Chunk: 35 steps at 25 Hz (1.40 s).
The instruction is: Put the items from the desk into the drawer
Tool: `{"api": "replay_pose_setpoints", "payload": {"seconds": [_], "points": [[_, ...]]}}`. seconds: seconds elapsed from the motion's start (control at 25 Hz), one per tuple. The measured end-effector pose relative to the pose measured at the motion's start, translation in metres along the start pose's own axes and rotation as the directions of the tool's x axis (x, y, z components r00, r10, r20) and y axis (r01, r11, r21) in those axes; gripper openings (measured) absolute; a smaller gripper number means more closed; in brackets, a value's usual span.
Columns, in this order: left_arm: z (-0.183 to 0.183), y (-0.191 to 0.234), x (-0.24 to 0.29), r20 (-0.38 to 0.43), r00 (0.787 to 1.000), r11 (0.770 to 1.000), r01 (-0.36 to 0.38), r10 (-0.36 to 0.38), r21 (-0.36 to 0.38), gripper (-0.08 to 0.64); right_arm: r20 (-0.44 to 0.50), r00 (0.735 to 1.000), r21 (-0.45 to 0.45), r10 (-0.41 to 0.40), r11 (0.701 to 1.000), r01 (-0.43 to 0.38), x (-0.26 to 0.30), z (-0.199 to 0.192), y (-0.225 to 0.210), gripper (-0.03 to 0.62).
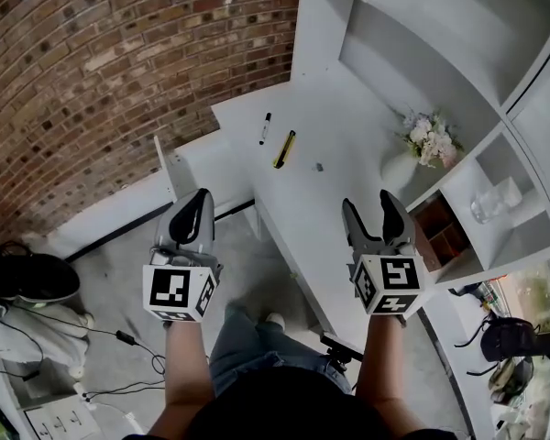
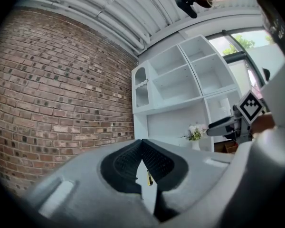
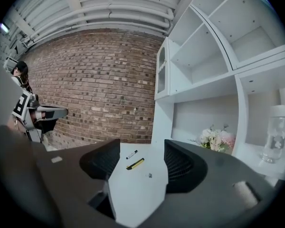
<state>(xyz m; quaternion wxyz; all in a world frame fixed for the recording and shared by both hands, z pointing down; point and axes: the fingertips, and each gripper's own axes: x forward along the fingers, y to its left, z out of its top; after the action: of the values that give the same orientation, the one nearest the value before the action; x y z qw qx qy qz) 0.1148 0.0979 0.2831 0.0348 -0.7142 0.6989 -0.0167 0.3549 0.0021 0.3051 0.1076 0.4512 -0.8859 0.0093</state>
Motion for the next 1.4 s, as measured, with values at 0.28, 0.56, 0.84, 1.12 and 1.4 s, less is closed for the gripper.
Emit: {"api": "replay_pose_setpoints", "payload": {"seconds": [0.28, 0.56, 0.84, 1.12, 1.4], "points": [[-0.003, 0.020, 0.042, -0.005, 0.998, 0.998, 0.059, -0.059, 0.008, 0.002, -0.026, 0.998, 0.013, -0.059, 0.998, 0.059, 0.027, -0.005, -0.007, 0.287], [-0.008, 0.052, 0.112, -0.007, 0.985, 0.985, 0.172, -0.172, 0.020, 0.002, -0.042, 0.985, 0.027, -0.167, 0.985, 0.168, 0.078, 0.000, -0.014, 0.287], [-0.010, 0.094, 0.191, 0.004, 0.965, 0.965, 0.260, -0.260, 0.020, 0.002, -0.077, 0.963, 0.028, -0.260, 0.964, 0.263, 0.139, 0.010, -0.018, 0.287], [-0.023, 0.126, 0.252, 0.003, 0.944, 0.944, 0.329, -0.329, -0.015, 0.002, -0.114, 0.932, 0.036, -0.343, 0.936, 0.349, 0.184, 0.008, -0.020, 0.288], [-0.041, 0.135, 0.294, -0.017, 0.916, 0.915, 0.400, -0.402, -0.052, 0.002, -0.211, 0.898, 0.073, -0.385, 0.910, 0.407, 0.209, -0.019, -0.023, 0.287]]}}
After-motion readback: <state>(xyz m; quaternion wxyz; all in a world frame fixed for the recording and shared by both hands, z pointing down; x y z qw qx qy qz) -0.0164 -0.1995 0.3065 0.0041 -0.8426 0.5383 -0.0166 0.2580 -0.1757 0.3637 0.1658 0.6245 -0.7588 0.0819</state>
